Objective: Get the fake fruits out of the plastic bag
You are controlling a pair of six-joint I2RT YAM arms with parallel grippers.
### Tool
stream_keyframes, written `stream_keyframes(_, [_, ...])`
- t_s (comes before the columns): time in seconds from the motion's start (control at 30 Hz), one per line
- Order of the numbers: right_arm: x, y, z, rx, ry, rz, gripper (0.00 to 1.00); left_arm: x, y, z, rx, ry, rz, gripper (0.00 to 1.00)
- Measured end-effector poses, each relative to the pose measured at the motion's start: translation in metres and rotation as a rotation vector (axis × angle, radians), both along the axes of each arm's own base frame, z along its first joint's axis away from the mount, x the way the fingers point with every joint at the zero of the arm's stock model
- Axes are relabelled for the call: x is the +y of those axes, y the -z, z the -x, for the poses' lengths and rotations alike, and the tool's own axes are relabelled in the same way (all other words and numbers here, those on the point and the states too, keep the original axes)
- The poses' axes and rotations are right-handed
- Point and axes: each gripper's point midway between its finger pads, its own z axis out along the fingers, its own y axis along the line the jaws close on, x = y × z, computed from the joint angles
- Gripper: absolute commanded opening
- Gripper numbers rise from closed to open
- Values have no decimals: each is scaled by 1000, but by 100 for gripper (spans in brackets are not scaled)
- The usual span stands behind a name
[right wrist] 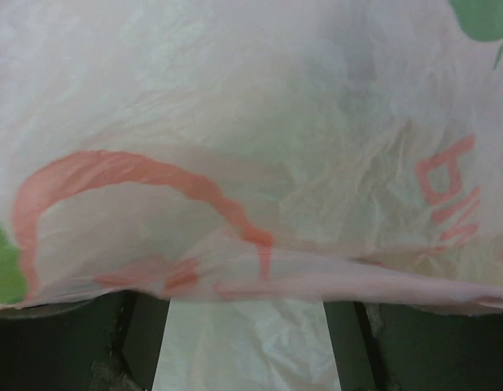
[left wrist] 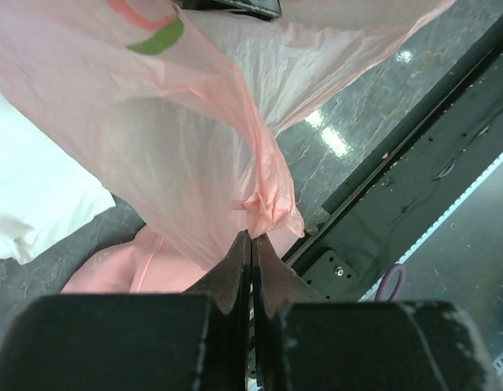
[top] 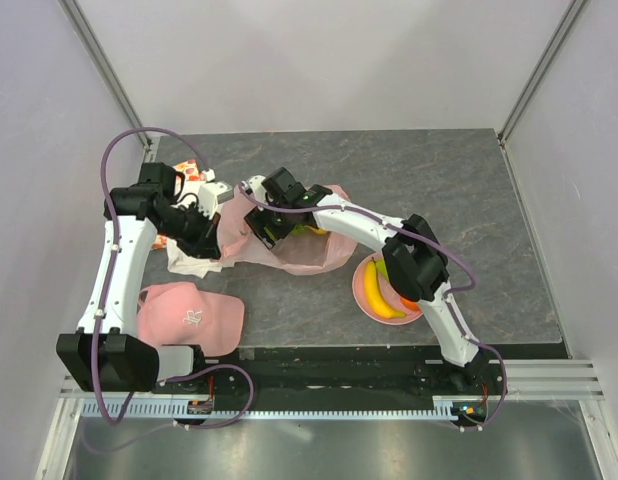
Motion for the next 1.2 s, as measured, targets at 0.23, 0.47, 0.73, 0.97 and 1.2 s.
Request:
stream_keyframes(0.23, [12, 23, -13, -25, 95, 34, 83, 10, 9, 9, 12, -23, -21, 2])
stream_keyframes(0.47, [24, 32, -21, -75, 180, 51, 84, 8, 11, 10, 14, -16, -9, 2])
stream_keyframes(0.73, [25, 31, -27, -104, 201, 50, 45, 4, 9, 10, 11, -3, 14, 2])
stream_keyframes(0.97, [17, 28, -15, -63, 124, 45, 24, -3, 11, 9, 35, 8, 56, 1])
stream_keyframes(1.2, [-13, -19, 5, -30, 27, 17, 20, -8, 12, 8, 56, 12, 87, 1])
